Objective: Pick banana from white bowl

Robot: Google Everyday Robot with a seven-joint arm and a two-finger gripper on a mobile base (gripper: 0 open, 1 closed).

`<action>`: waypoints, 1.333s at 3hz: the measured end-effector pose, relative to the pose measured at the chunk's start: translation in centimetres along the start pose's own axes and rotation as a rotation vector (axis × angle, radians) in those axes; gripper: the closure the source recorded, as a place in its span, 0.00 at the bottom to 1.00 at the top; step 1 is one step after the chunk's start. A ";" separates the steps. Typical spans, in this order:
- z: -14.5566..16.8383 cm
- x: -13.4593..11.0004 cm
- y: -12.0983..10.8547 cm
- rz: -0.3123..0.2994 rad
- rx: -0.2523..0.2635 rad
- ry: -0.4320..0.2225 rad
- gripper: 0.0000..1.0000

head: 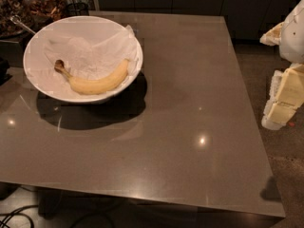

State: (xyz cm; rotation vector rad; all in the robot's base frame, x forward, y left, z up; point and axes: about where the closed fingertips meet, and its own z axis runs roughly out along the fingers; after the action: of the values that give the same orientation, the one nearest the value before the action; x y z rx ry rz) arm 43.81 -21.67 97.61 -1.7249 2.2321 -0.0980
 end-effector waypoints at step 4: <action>-3.2 -5.8 0.0 -0.134 0.075 0.052 0.00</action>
Offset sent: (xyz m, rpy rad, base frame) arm -0.0072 0.0376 0.0294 -0.0943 -0.0004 0.0863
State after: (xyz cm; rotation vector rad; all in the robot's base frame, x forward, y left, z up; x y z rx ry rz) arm 44.15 -16.56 101.82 -1.8494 2.1179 -0.2561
